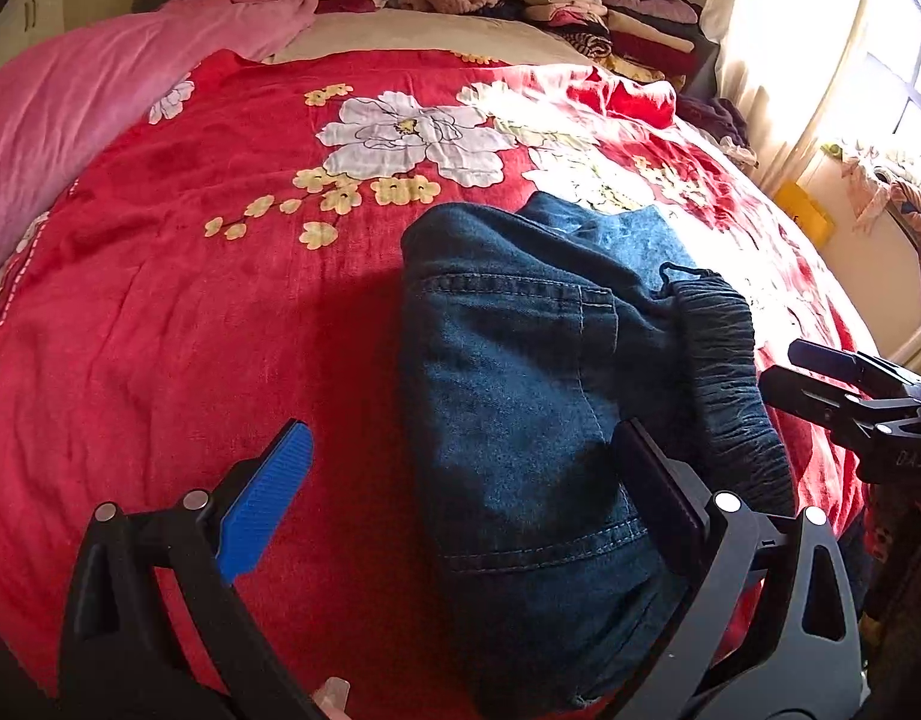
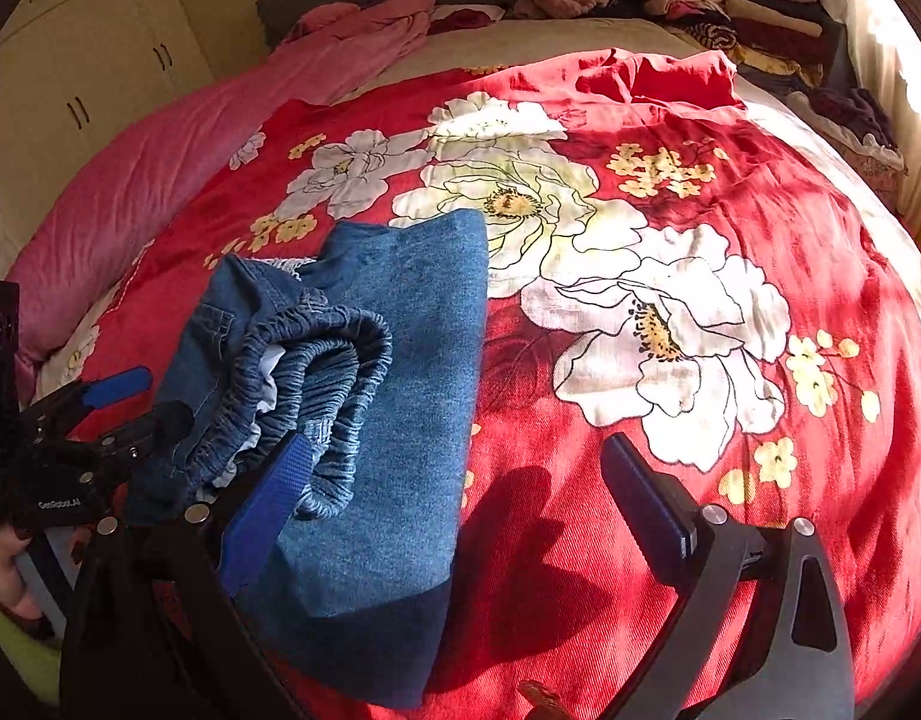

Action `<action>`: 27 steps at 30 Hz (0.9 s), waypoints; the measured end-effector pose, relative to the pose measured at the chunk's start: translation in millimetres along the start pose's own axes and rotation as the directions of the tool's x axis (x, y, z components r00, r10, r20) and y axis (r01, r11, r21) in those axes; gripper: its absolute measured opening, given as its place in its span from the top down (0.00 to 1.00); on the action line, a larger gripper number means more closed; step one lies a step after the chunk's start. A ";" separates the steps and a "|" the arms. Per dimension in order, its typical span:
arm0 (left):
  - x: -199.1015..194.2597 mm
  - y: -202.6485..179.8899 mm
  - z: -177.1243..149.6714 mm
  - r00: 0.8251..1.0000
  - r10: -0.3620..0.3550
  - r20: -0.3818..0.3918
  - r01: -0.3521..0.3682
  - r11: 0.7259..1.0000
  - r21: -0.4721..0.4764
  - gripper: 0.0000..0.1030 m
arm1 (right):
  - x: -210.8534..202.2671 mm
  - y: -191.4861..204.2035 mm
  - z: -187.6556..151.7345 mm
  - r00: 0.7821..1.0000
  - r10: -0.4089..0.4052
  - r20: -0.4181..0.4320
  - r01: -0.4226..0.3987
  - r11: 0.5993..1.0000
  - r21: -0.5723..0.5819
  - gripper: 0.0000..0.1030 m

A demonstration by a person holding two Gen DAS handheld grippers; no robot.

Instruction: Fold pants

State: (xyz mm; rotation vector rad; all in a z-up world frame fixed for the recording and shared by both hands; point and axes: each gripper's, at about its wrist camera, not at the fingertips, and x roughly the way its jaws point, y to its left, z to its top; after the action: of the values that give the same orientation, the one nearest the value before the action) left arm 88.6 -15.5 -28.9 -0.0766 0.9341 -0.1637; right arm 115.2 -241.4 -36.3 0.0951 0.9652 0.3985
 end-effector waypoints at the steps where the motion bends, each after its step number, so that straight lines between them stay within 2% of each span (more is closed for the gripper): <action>1: 2.5 -0.8 1.0 1.000 0.000 -0.002 0.000 1.000 0.002 0.09 | 4.2 -0.3 0.7 1.000 0.014 -0.011 -0.014 1.000 0.006 0.10; 5: 12.3 -2.7 2.8 1.000 -0.021 -0.017 0.021 1.000 0.001 0.10 | 18.3 1.3 1.4 0.995 0.091 -0.050 -0.090 0.996 0.012 0.27; 7: 17.2 -4.0 3.5 0.999 -0.040 -0.024 0.040 0.999 -0.002 0.14 | 23.8 3.0 1.4 0.989 0.136 -0.065 -0.135 0.991 0.019 0.31; 10: 25.8 -7.5 4.3 0.998 -0.058 -0.034 0.058 0.998 -0.002 0.20 | 31.2 4.1 3.0 0.987 0.146 -0.074 -0.145 0.989 0.011 0.32; 13: 30.3 -10.2 6.3 0.995 -0.095 -0.039 0.094 0.995 -0.009 0.35 | 36.3 2.6 3.0 0.983 0.169 -0.075 -0.168 0.986 0.020 0.34; 14: 30.7 -11.4 7.0 0.994 -0.101 -0.040 0.101 0.995 -0.008 0.40 | 37.5 3.7 2.9 0.979 0.191 -0.076 -0.190 0.982 0.013 0.47; 15: 31.2 -12.1 7.6 0.993 -0.112 -0.043 0.112 0.994 -0.008 0.50 | 38.9 6.0 3.0 0.973 0.215 -0.080 -0.215 0.976 0.004 0.55; 16: 31.0 -12.8 8.0 0.991 -0.125 -0.042 0.125 0.992 -0.012 0.55 | 38.6 8.9 3.1 0.971 0.225 -0.077 -0.226 0.974 -0.008 0.65; 18: 26.5 -14.4 9.8 0.993 -0.118 -0.028 0.118 0.993 -0.011 0.63 | 32.7 16.6 3.9 0.973 0.225 -0.055 -0.227 0.973 -0.047 0.76; 21: 18.1 -14.9 14.8 0.993 -0.121 -0.009 0.121 0.993 -0.012 0.72 | 18.8 29.6 8.9 0.976 0.216 -0.015 -0.216 0.970 -0.109 0.80; 27: 6.9 -16.3 33.6 0.992 -0.124 0.030 0.124 0.992 -0.004 0.73 | 6.8 42.2 32.1 0.975 0.219 0.042 -0.211 0.966 -0.151 0.80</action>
State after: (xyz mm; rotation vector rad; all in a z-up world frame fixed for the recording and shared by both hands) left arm 118.0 -32.9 -12.2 -0.1421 0.9001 -0.2747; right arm 132.6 -196.9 -12.6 0.0787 0.8683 0.6617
